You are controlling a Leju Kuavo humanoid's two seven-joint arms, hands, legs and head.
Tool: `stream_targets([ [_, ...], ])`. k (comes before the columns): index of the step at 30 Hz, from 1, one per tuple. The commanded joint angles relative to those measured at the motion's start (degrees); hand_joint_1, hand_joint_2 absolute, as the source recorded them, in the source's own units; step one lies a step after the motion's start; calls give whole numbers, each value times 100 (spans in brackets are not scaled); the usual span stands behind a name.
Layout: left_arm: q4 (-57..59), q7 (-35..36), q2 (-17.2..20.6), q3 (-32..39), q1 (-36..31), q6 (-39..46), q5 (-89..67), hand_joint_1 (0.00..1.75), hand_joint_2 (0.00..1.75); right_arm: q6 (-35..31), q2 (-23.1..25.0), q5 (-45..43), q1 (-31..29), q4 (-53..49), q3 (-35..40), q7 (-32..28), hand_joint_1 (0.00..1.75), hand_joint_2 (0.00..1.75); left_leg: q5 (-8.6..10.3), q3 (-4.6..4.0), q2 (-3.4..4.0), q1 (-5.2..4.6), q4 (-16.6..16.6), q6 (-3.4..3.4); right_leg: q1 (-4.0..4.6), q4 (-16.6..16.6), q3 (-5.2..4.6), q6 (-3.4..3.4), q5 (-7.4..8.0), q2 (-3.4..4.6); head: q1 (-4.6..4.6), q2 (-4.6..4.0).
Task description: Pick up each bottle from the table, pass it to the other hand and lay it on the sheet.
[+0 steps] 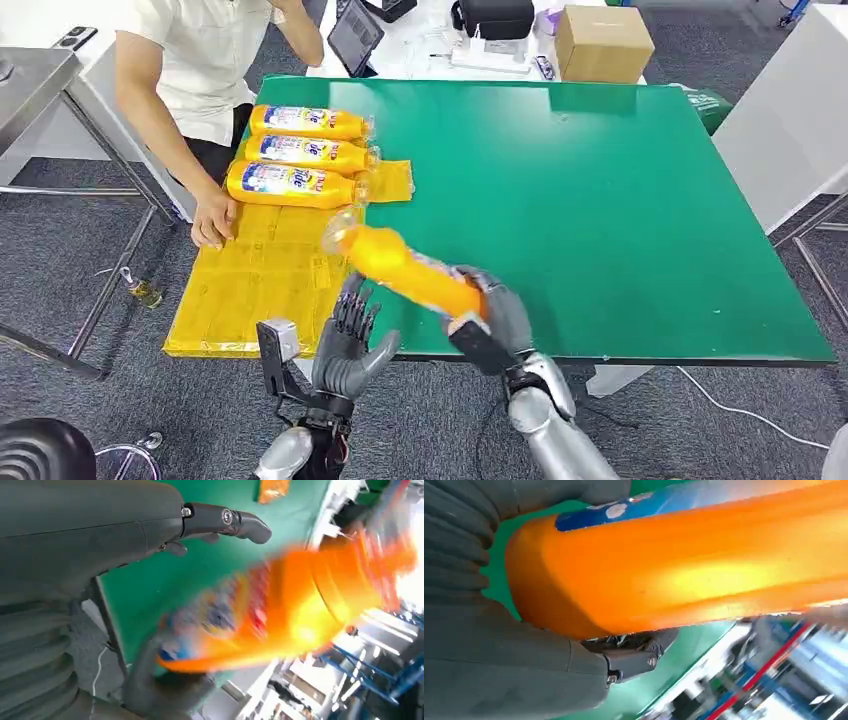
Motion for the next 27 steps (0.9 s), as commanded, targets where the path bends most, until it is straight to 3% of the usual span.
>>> stream_targets([
  [1,323,189,96,-82,-371,-193,97,0,175,-103,138,165,-170,465,1145,-264,169,175,-12,37,14,2,-5,8,7,-7,34,-18,-7,5,-2,0],
  [22,175,-315,-112,215,-530,255,312,0,175,-180,69,-8,-77,206,1709,-209,169,175,-12,33,3,3,-1,10,8,-5,32,-18,-11,-8,0,0],
  [23,69,-338,-97,239,-514,266,335,148,175,-154,80,-29,-68,251,1741,-218,171,175,-4,14,1,0,-2,6,3,-3,12,-10,-5,-6,0,0],
  [24,-30,-362,-78,265,-502,283,375,175,175,-101,88,-66,-63,291,1798,-255,164,175,-4,13,3,2,-2,5,4,-3,10,-10,-4,-3,0,0],
  [25,-54,-354,-78,284,-496,280,406,175,175,-82,86,-70,-61,304,1818,-255,159,175,-21,54,8,3,-2,13,10,-6,52,-26,-19,-7,0,0],
  [26,-76,-337,-77,304,-487,264,449,175,175,-62,84,-77,-58,317,1838,-259,159,175,-7,18,2,2,-2,6,6,-3,16,-13,-7,-6,0,0],
  [27,-78,-333,-65,311,-482,259,458,175,175,-54,91,-80,-52,324,1850,-262,159,175,-15,41,2,3,-3,9,9,-5,40,-22,-16,-10,0,0],
])
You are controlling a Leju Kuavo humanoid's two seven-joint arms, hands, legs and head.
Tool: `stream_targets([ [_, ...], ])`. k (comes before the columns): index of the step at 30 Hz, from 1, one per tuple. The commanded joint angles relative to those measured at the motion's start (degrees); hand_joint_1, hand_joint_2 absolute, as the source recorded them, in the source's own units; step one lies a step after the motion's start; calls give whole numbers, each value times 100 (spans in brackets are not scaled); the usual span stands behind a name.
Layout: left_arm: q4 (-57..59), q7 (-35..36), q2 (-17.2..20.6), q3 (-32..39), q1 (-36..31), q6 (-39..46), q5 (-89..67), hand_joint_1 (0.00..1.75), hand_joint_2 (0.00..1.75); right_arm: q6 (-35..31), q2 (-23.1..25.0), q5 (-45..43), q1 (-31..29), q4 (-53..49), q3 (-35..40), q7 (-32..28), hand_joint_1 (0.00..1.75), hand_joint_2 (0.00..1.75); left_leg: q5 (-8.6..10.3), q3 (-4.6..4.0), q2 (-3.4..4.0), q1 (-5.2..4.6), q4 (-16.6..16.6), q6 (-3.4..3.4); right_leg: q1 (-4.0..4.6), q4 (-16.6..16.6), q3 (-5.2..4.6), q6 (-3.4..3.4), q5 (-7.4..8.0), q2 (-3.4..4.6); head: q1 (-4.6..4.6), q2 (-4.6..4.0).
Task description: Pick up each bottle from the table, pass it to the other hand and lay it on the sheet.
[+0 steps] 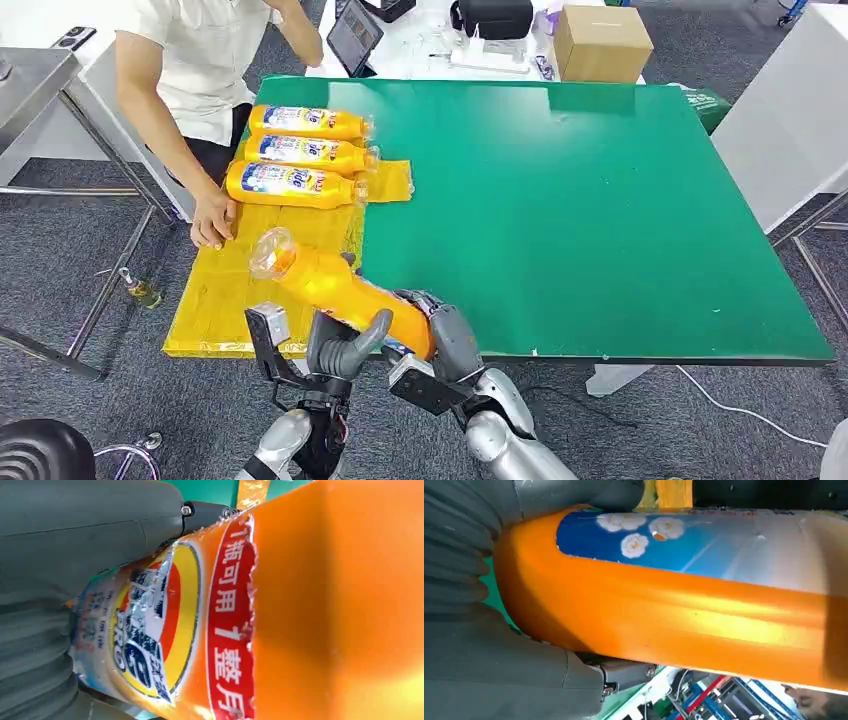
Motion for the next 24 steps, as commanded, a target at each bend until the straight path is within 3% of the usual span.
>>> stream_targets([
  [1,-166,-58,18,175,-201,34,169,175,175,195,-88,-71,-57,300,533,-32,159,175,-11,30,0,3,-3,8,8,-5,33,-18,-11,-10,0,0],
  [7,-152,-58,24,167,-196,26,176,175,175,208,-96,-91,-66,302,539,-45,159,175,-10,29,-3,3,-3,9,8,-6,33,-15,-10,-12,0,0],
  [8,-141,-71,20,173,-190,-3,210,175,175,252,-108,-114,-73,297,546,-40,117,175,-7,24,-3,2,-3,8,6,-5,27,-14,-8,-12,0,0],
  [9,-192,-105,-18,226,-144,-34,262,175,175,271,-104,-146,-58,292,541,-35,30,175,-12,38,-2,2,-4,11,8,-6,41,-19,-13,-14,0,0],
  [10,-293,-119,-33,275,-67,-86,317,175,175,131,-47,-250,22,229,440,-127,0,175,-7,26,-6,2,-4,9,6,-6,30,-15,-10,-15,2,0],
  [12,-471,-150,-5,404,43,-211,460,175,175,14,27,-325,114,58,412,-255,0,175,-11,28,1,2,-2,8,7,-5,29,-15,-10,-8,0,0],
  [13,-510,-161,35,483,55,-206,473,175,175,-82,55,-292,145,-13,419,-277,0,0,-19,45,8,2,-3,11,8,-5,44,-21,-17,-4,0,0],
  [14,-534,-23,70,688,64,-363,738,175,175,-450,88,-69,187,-107,435,-294,0,0,-17,37,7,3,-2,8,9,-3,36,-20,-15,-3,-2,0],
  [18,-338,254,181,1256,19,-1343,1235,175,175,-744,134,-192,255,-355,408,-531,0,0,-16,40,19,2,-6,7,7,-5,35,-21,-11,9,0,0],
  [20,-335,214,184,1490,59,-1377,1105,175,175,-1289,112,92,374,-677,373,-585,0,0,-14,39,16,1,-7,6,6,-4,33,-20,-10,6,-2,0],
  [21,-341,221,220,1548,62,-1329,920,175,175,-1683,130,337,464,-859,260,-587,0,0,-11,30,10,2,-5,6,7,-3,25,-18,-10,1,2,0],
  [22,-237,232,378,1441,-21,-873,222,175,175,-1683,487,976,855,-1254,-604,-925,0,0,-4,13,5,2,-4,4,4,-2,9,-11,-5,-2,0,0],
  [24,150,144,555,1237,-260,68,-1068,175,175,-1683,814,1385,1196,-1995,-1375,-1084,0,0,-8,24,-5,2,-5,5,5,1,23,-18,-14,-15,2,0],
])
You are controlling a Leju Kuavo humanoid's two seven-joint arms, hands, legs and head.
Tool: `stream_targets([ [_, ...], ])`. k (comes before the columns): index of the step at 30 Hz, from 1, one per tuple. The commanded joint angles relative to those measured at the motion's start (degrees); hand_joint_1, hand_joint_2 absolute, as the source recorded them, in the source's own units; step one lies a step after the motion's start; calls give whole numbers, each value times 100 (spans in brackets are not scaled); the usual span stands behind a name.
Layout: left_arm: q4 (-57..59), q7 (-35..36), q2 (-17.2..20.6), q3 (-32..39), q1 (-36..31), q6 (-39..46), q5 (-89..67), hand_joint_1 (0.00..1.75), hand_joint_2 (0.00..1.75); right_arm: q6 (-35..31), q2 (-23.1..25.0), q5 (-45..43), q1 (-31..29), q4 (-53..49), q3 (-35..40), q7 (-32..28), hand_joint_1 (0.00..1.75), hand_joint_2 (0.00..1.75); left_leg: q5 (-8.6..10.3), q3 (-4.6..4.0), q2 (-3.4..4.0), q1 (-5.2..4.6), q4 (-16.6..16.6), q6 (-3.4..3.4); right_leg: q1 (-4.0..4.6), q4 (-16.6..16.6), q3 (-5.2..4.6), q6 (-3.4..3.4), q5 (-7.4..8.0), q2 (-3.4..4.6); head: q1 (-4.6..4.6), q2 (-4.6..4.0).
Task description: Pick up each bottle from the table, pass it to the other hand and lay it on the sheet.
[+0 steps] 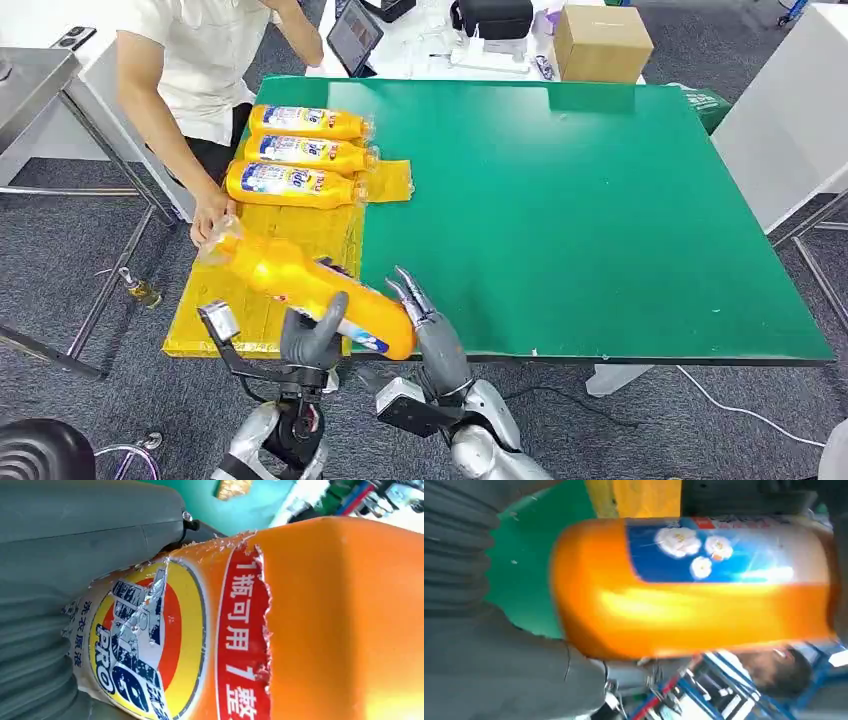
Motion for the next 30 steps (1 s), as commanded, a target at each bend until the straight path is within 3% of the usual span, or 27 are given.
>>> stream_targets([
  [1,938,-149,585,231,-650,1863,-3085,175,175,-755,790,1521,1075,-2201,-1935,-568,0,0,-11,28,-4,-1,-3,7,4,1,28,-18,-15,-13,2,0],
  [3,1365,-40,673,174,-932,2277,-3896,175,175,-755,959,1765,1132,-2862,-2333,-568,0,0,-11,26,-17,-2,4,6,3,13,27,-23,-22,-28,2,0],
  [14,1365,-40,673,174,-932,2277,-3896,175,175,-755,959,1765,1132,-2862,-2333,-568,0,0,-3,23,-10,-1,-6,7,2,-4,25,-15,-7,-18,2,0],
  [17,2177,836,913,-57,-1470,3310,-6238,175,175,-755,1170,1698,1072,-3421,-2776,-568,0,0,0,12,-8,-2,-3,6,0,1,11,-12,-4,-14,0,0],
  [19,2809,1614,1029,-188,-1887,3302,-7363,175,175,-755,1169,1656,1006,-3353,-2862,-568,0,0,-8,39,-18,0,-2,10,7,2,41,-25,-16,-29,2,0],
  [20,2976,1876,993,-42,-1995,3245,-7787,108,175,-755,1143,1509,986,-3241,-2805,-568,0,0,5,13,-15,-1,-5,5,2,-2,14,-11,-2,-21,2,0],
  [21,3220,2158,1009,-45,-2186,3063,-8306,155,175,-755,1075,1521,957,-3148,-2759,-568,0,0,1,34,-16,4,-8,9,9,-7,37,-20,-6,-26,2,0],
  [23,3398,2349,1009,14,-2373,2722,-8472,171,175,-755,1073,1402,965,-2971,-2617,-568,0,0,4,19,-6,3,-4,7,6,-4,19,-12,1,-13,2,0],
  [28,4576,2541,1011,27,-3282,973,-8637,175,175,-755,910,969,753,-2348,-2173,-568,0,0,4,30,-7,6,-5,10,11,-7,34,-18,-1,-17,2,0],
  [30,5156,2627,930,-79,-3646,697,-8870,175,175,-755,760,816,759,-2272,-2031,-568,0,0,5,39,3,6,-7,11,11,-7,45,-20,0,-6,0,0],
])
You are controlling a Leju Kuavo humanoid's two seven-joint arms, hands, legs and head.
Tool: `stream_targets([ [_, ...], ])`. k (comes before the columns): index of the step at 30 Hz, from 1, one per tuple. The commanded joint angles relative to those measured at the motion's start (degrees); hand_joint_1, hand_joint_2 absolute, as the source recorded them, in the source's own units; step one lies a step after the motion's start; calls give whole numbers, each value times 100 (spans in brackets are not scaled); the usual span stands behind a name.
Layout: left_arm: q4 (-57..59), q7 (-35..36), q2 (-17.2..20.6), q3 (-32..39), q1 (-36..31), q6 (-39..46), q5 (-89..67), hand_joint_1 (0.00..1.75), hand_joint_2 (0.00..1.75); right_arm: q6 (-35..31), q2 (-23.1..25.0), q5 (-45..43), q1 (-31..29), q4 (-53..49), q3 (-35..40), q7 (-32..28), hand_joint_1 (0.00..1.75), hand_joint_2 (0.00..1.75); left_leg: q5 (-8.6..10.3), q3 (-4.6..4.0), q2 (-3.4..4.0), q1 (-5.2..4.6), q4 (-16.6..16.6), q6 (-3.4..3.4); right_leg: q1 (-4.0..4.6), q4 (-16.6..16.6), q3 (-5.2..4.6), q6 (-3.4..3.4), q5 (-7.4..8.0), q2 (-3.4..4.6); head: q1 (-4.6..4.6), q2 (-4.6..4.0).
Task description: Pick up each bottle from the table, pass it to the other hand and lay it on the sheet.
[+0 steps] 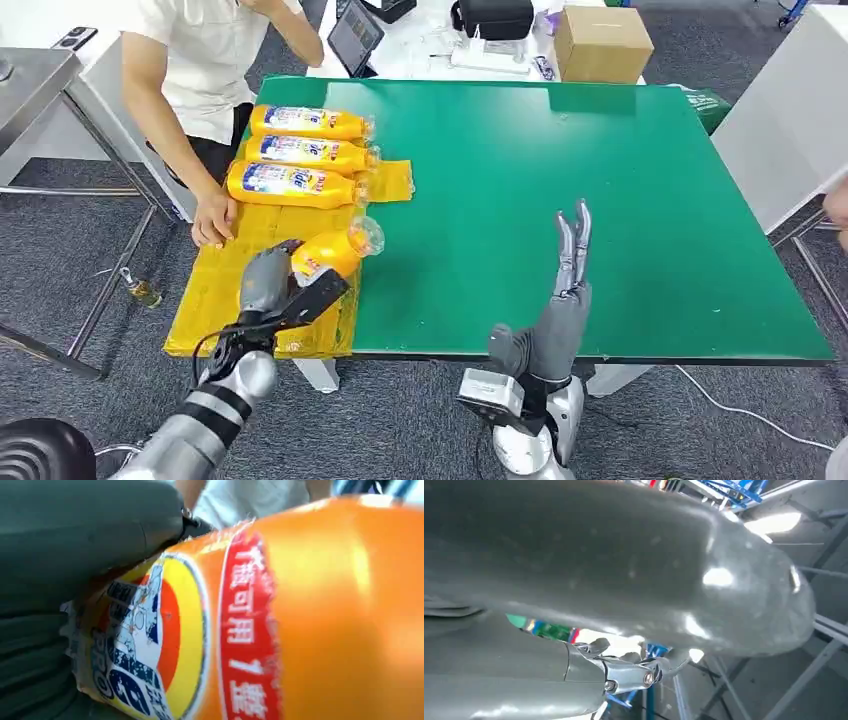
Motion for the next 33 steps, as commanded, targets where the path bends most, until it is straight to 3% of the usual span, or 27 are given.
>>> stream_targets([
  [1,2509,258,71,-235,-1604,-1538,-295,175,175,17,-370,-449,-352,885,417,-20,0,0,-10,47,17,3,-9,10,9,-11,44,-22,-5,6,-2,0],
  [3,2890,291,-38,-233,-1822,-1731,-372,173,175,17,-409,-589,-398,1068,536,-20,0,0,-10,64,13,6,-13,13,15,-17,65,-28,-5,-1,-7,0],
  [4,3204,332,-93,-329,-1982,-1796,-497,147,175,17,-484,-566,-384,1054,668,91,0,0,-8,66,15,4,-13,10,12,-14,59,-26,-3,3,-7,0],
  [5,3217,536,-82,-500,-2026,-1921,-749,147,175,17,-497,-727,-472,1299,704,-20,0,0,-7,67,6,7,-9,9,15,-13,63,-24,-3,-6,-2,0],
  [6,3244,566,-97,-533,-2056,-2008,-799,129,175,17,-514,-732,-488,1342,738,-20,0,0,-2,56,-3,5,-10,7,10,-12,54,-17,-1,-11,2,0],
  [7,3250,568,-127,-542,-2090,-2050,-808,129,175,17,-520,-727,-485,1358,759,-20,0,0,-1,63,12,4,-14,8,11,-16,57,-20,4,2,-4,0],
  [8,3307,555,-147,-574,-2140,-2216,-830,110,175,17,-534,-782,-494,1390,807,-20,0,0,-5,66,23,2,-14,6,9,-14,54,-18,5,14,-9,0],
  [11,3459,592,-205,-547,-2334,-2815,-784,7,175,17,-608,-930,-549,1554,980,-20,0,0,-6,66,28,5,-9,8,14,-12,50,-35,10,3,-7,0],
  [12,3459,592,-205,-547,-2334,-2815,-784,0,175,17,-608,-930,-549,1554,980,-20,0,0,-4,61,25,3,-9,5,10,-10,44,-29,10,4,-4,0],
  [20,3576,595,-267,-428,-2279,-3230,-641,0,175,17,-607,-938,-610,1703,1037,-20,0,0,-5,56,28,2,-9,2,8,-8,41,-28,7,9,-7,0],
  [26,3473,401,-443,-310,-1791,-2759,-511,0,175,17,-634,-984,-625,1820,1044,-20,0,0,-5,74,22,-3,-20,6,4,-18,61,-29,7,11,-4,0],
  [33,3384,301,-517,-301,-1693,-2411,-514,0,175,17,-643,-938,-617,1826,1027,-20,0,0,-3,68,13,-3,-17,7,4,-16,63,-29,6,4,-2,0],
])
